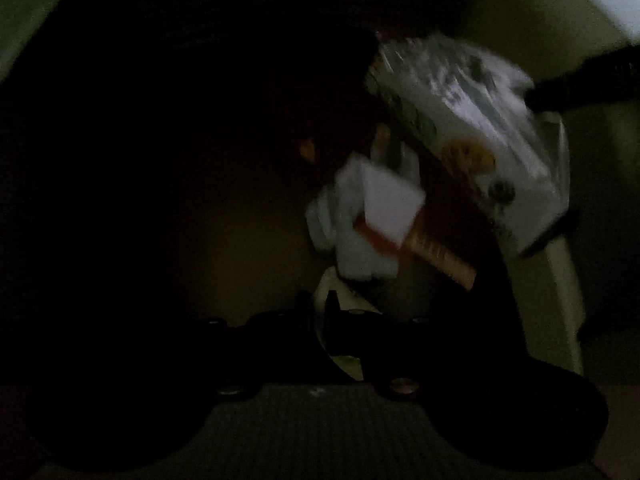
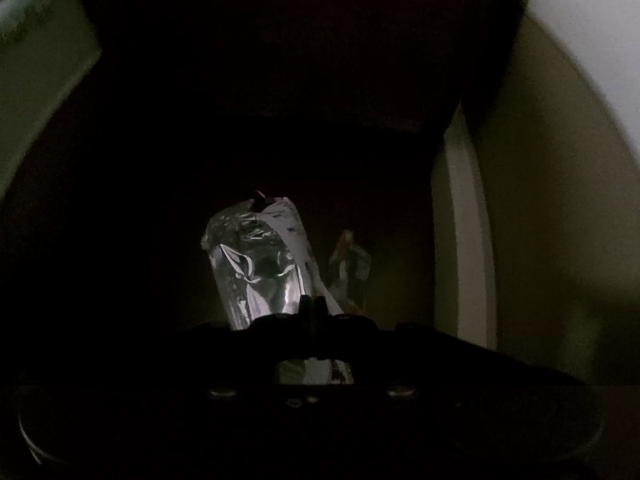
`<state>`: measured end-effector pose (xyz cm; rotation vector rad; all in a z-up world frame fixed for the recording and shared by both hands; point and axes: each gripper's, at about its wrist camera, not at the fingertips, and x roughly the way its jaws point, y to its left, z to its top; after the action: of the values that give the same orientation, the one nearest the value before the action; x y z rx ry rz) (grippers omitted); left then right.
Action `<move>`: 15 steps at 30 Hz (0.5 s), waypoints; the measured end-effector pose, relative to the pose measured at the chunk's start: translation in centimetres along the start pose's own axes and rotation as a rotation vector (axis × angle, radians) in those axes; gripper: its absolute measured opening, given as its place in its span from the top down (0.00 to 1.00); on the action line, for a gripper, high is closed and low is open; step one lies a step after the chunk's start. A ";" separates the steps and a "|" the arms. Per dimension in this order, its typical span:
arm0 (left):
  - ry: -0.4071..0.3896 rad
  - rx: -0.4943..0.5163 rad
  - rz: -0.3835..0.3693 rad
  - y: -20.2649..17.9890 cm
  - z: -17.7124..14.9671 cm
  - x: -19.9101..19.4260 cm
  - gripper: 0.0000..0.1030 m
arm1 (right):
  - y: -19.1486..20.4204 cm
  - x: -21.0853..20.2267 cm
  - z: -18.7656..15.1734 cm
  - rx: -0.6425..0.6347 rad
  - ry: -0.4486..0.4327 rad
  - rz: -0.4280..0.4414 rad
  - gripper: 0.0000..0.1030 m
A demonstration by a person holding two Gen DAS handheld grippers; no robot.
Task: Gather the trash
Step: 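Lift the cookie wrapper and foil bag up toward the teal wastebasket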
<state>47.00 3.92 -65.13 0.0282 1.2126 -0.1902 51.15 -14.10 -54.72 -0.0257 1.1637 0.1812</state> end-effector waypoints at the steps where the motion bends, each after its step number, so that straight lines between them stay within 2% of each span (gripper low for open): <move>1: -0.015 -0.013 0.001 0.2 1.1 -1.5 0.95 | 0.1 -1.4 0.8 0.007 -0.011 0.002 1.00; 15: -0.268 -0.098 0.006 1.9 16.3 -22.6 0.95 | 1.5 -20.0 13.6 0.041 -0.206 0.064 1.00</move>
<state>54.84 6.73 -38.43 -0.0766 0.9528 -0.1247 55.60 -13.68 -30.91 0.0655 0.9631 0.2113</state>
